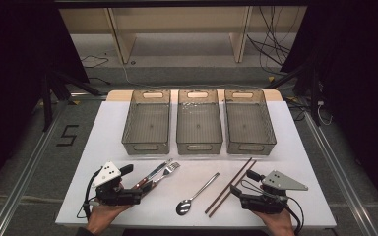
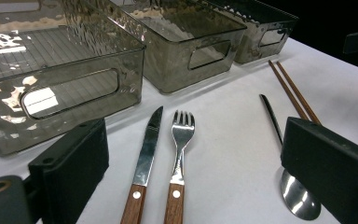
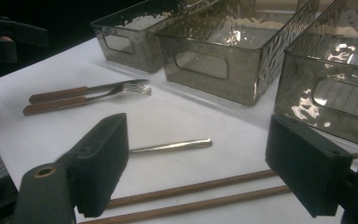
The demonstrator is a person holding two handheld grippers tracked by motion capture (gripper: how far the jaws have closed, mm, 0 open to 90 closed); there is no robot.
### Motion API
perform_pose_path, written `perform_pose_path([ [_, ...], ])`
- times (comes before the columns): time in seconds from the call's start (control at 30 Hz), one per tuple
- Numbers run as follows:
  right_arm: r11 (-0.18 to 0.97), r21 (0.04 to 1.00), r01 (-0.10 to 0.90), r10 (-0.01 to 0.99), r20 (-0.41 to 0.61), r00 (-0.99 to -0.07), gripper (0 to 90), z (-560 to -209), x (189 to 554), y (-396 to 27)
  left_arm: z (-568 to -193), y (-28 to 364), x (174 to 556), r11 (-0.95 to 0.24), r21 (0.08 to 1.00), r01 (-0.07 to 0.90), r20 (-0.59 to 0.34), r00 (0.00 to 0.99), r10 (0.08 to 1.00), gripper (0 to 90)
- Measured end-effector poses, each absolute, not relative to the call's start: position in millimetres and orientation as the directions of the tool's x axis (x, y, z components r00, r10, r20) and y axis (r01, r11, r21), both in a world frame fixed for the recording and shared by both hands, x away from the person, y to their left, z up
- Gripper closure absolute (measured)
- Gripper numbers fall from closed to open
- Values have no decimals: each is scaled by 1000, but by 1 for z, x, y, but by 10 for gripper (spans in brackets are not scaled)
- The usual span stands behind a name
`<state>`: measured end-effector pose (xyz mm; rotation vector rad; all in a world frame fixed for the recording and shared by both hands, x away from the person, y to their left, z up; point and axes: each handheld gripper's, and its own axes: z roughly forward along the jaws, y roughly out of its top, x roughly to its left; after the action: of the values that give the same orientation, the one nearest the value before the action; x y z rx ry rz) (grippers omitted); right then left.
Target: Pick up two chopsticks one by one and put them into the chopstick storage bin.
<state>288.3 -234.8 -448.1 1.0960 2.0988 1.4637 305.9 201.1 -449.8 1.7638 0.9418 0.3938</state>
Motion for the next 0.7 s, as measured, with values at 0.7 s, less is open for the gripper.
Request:
perform_pose_path([
  [0.7, 579, 745, 332, 572, -81, -816, 225, -403, 315, -239, -450, 203, 307, -135, 902, 411, -172, 627, 760, 71],
])
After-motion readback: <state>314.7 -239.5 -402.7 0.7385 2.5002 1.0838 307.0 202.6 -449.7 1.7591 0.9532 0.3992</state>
